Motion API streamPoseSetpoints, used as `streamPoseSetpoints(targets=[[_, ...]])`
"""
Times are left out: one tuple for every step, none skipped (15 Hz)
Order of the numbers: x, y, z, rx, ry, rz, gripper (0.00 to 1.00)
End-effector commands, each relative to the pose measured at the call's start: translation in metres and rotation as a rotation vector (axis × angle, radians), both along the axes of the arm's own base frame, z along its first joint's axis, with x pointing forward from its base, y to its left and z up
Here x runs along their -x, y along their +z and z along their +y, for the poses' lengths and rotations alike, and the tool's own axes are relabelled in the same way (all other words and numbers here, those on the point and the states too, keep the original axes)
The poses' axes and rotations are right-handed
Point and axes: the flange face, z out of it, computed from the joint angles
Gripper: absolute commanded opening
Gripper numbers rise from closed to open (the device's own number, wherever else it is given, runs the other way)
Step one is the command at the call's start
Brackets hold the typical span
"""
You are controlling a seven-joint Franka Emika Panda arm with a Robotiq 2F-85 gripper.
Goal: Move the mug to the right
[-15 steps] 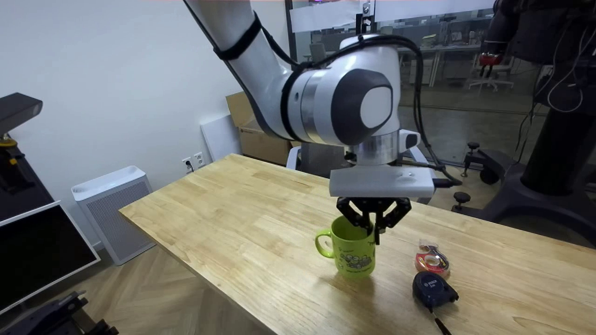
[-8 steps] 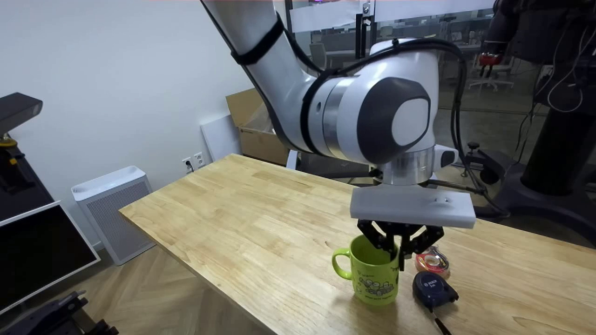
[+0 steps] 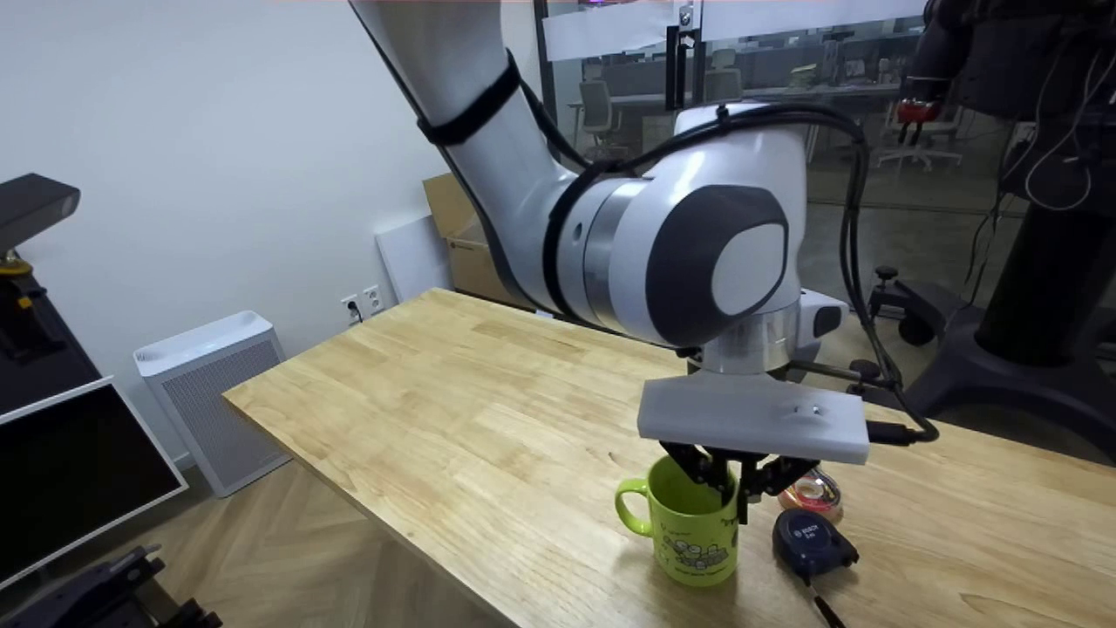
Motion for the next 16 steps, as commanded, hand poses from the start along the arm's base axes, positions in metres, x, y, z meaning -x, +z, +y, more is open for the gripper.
streamPoseSetpoints(targets=[[0.0074, 0.0087, 0.0038, -0.002, -0.030, -0.019, 0.02], [0.0086, 0.0078, 0.0040, -0.002, -0.032, -0.019, 0.02], [0.0100, 0.0067, 0.0041, -0.003, -0.033, -0.019, 0.02], [0.0110, 0.0060, 0.0042, -0.004, -0.034, -0.017, 0.02], [0.0118, 0.0054, 0.0042, -0.005, -0.035, -0.015, 0.02], [0.0124, 0.0049, 0.0042, -0.005, -0.035, -0.013, 0.02], [0.0127, 0.0046, 0.0043, -0.005, -0.035, -0.011, 0.02], [0.0128, 0.0044, 0.0042, -0.004, -0.039, -0.009, 0.35], [0.0130, 0.0041, 0.0041, -0.005, -0.040, -0.007, 0.36], [0.0129, 0.0044, 0.0036, -0.005, -0.042, -0.006, 0.42], [0.0132, 0.0048, 0.0027, -0.005, -0.044, -0.005, 0.48], [0.0129, 0.0053, 0.0024, -0.005, -0.045, -0.005, 0.56], [0.0128, 0.0058, 0.0020, -0.005, -0.046, -0.005, 0.62], [0.0127, 0.0065, 0.0017, -0.004, -0.046, -0.004, 0.68], [0.0124, 0.0072, 0.0014, -0.003, -0.047, -0.002, 0.76], [0.0109, 0.0087, 0.0026, -0.003, -0.045, 0.004, 0.82]])
